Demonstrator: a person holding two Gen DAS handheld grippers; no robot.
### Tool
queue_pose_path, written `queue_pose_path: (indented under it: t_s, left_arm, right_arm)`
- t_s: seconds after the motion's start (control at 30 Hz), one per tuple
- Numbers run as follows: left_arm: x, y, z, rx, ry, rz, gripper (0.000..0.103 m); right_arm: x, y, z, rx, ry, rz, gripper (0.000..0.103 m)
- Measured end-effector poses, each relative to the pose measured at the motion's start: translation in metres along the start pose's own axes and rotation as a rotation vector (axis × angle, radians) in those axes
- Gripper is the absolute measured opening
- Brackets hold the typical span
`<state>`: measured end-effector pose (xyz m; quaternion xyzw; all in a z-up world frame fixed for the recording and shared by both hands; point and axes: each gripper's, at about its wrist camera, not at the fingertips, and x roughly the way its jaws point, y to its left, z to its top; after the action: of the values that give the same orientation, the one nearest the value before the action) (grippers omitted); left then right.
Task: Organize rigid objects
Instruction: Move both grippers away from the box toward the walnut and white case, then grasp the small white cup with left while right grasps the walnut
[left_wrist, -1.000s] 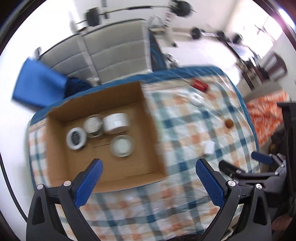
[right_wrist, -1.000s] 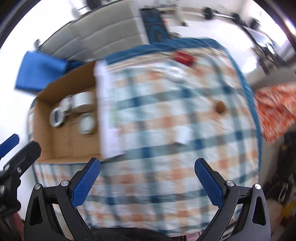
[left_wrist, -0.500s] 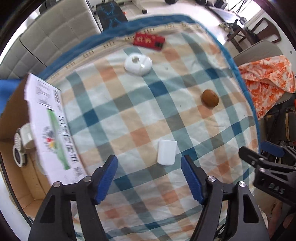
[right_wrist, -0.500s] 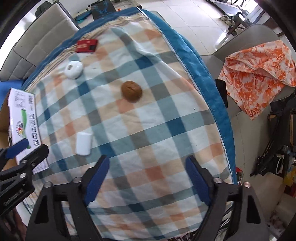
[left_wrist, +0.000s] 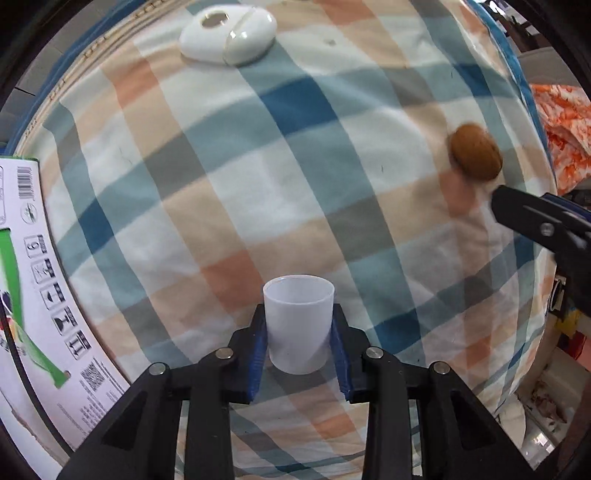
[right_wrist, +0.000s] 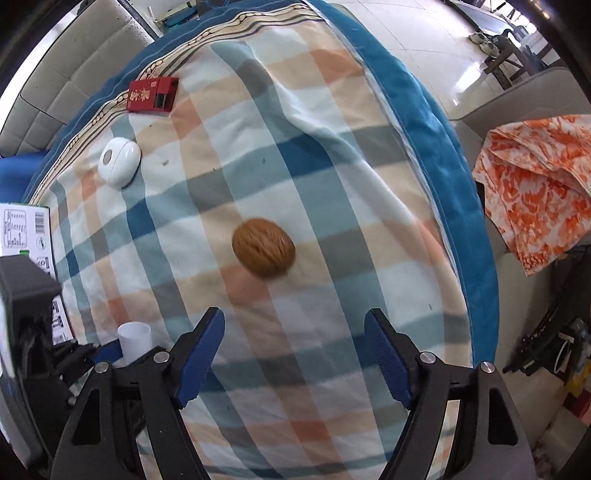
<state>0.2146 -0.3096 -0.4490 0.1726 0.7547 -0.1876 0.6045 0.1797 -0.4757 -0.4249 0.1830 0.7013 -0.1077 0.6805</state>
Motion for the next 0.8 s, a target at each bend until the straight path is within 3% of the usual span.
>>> queue_pose_path:
  t_s: [0.1,0.33,0.43,0.8]
  left_arm:
    - [-0.012,0.01,0.012,-0.052,-0.044,0.0,0.029]
    - [-0.014,0.025,0.036,-0.109,-0.068,0.01,0.029]
    - [-0.003,0.026,0.041,-0.107,-0.035,0.008,0.03]
    - [0.001,0.022,0.042,-0.091,-0.058,0.028,0.029]
  right_arm:
    - [0.008,0.009,0.016,-0.012,-0.001,0.002,0.077]
    - [0.038,0.021,0.04,-0.023,0.045,-0.033,0.045]
    - [0.04,0.021,0.042,-0.02,0.041,-0.03,0.045]
    - [0.045,0.021,0.042,-0.025,0.04,-0.043,0.043]
